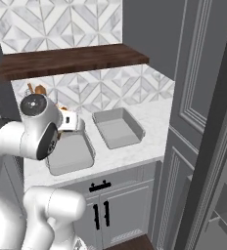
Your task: Place one lemon and one chicken drumstick in each tupperware on the nearby counter, to pack two identical lunches.
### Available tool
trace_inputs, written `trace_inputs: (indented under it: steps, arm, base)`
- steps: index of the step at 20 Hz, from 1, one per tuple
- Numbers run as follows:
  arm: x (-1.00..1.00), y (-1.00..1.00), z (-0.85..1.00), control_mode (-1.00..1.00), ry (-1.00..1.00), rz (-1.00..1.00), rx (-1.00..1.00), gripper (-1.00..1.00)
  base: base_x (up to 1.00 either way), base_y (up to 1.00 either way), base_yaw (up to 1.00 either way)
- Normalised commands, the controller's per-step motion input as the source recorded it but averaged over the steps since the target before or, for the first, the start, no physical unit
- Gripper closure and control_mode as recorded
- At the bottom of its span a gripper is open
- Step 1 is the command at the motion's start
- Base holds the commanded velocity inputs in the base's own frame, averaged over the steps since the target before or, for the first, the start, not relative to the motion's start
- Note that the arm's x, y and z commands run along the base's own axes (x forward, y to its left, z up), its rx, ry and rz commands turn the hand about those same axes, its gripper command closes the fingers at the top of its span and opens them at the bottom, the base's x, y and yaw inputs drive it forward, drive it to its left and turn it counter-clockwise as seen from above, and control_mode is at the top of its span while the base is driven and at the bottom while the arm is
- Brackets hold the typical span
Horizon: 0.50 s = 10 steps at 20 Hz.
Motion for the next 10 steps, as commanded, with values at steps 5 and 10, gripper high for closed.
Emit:
trace_inputs:
  steps: [5,10]
  arm:
    - [0.81,0.36,-0.28,-1.00,0.21,0.31,0.00,1.00]
    - [0.60,0.53,-0.59,-1.00,0.11,0.00,-0.16,1.00]
  base:
    - [0.00,0.00,0.00]
    - [0.00,0.00,0.00]
